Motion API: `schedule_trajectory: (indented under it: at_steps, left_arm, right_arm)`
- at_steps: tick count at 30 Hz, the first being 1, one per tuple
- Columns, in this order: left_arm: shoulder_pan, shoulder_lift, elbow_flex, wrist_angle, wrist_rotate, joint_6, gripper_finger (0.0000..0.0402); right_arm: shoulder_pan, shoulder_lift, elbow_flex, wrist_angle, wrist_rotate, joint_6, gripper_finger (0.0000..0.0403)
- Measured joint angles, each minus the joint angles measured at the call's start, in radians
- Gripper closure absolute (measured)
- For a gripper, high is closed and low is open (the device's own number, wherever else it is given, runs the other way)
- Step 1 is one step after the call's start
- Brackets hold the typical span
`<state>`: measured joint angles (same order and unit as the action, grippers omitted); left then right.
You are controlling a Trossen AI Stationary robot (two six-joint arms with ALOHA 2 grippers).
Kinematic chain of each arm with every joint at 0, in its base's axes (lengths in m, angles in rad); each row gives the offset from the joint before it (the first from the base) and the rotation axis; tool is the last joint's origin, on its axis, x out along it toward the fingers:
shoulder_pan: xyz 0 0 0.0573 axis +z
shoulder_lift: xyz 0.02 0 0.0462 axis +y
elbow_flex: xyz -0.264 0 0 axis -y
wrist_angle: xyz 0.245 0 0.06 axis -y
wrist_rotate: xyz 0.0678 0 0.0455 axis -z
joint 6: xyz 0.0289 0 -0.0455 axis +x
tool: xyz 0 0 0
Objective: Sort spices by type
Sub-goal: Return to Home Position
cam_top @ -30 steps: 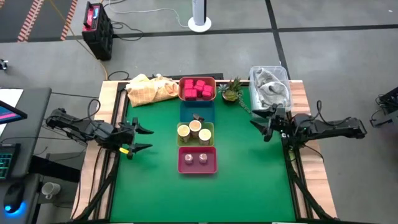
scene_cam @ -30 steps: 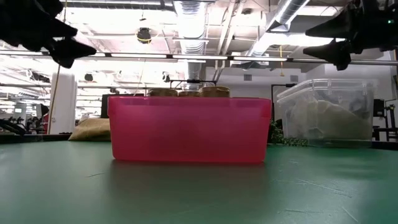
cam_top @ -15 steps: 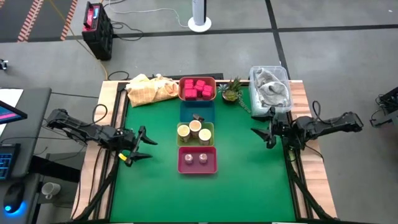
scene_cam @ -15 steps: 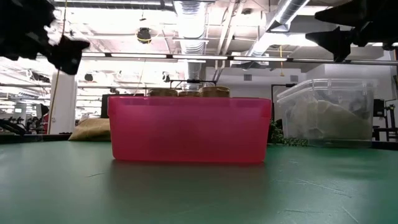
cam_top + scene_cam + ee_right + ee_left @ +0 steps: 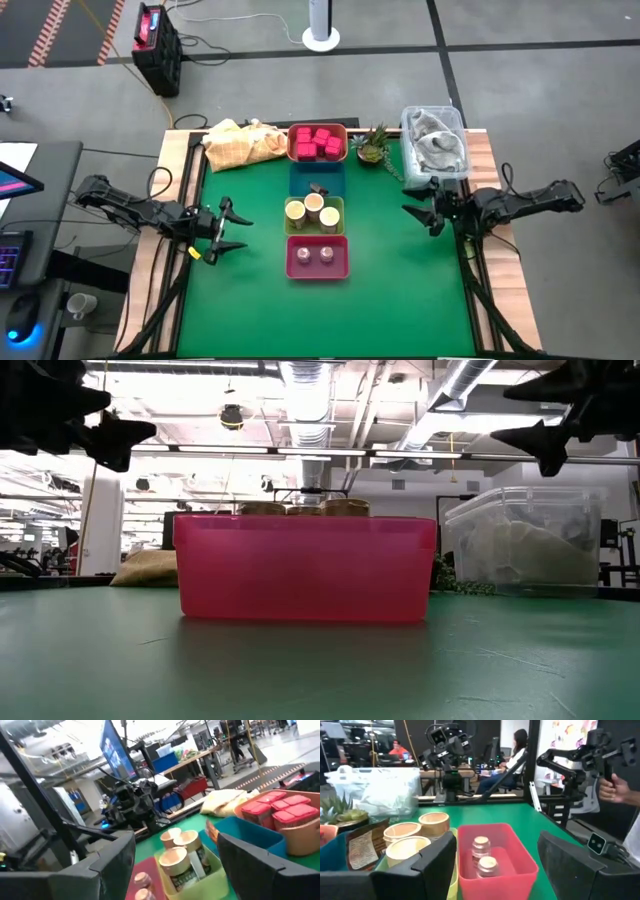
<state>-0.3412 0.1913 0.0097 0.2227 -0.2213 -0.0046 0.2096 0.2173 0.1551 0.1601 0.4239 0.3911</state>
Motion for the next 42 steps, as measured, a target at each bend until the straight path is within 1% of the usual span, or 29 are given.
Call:
schedule_trajectory:
  at_steps: [4,9,14,18,26,35,42]
  left_arm:
    - [0.0,0.0,-0.001,0.005,-0.004,0.001,0.0136]
    - [0.0,0.0,-0.001,0.001,-0.004,-0.01,0.0136]
    - [0.0,0.0,-0.001,0.001,-0.004,-0.154,0.0136]
    - [0.0,0.0,-0.001,-0.001,-0.004,-0.213,0.0136]
    - [-0.001,0.0,-0.001,-0.027,-0.004,-0.162,0.0136]
    - [0.0,0.001,-0.001,-0.159,-0.002,-0.175,0.0136]
    - [-0.001,0.01,0.015,-0.163,0.0,-0.176,0.0136]
  right_arm:
    - [0.007,0.002,0.0,-0.051,0.002,0.001,0.0098]
    - [0.002,0.006,0.0,-0.063,0.008,-0.01,0.0098]
    - [-0.017,0.005,0.0,-0.107,0.021,-0.126,0.0098]
    - [-0.015,0.006,0.0,-0.167,0.021,-0.128,0.0098]
    - [-0.015,0.005,0.0,-0.249,0.02,-0.13,0.0098]
    - [-0.015,0.005,0.0,-0.357,0.02,-0.13,0.0098]
    - [-0.015,0.005,0.0,-0.405,0.02,-0.13,0.0098]
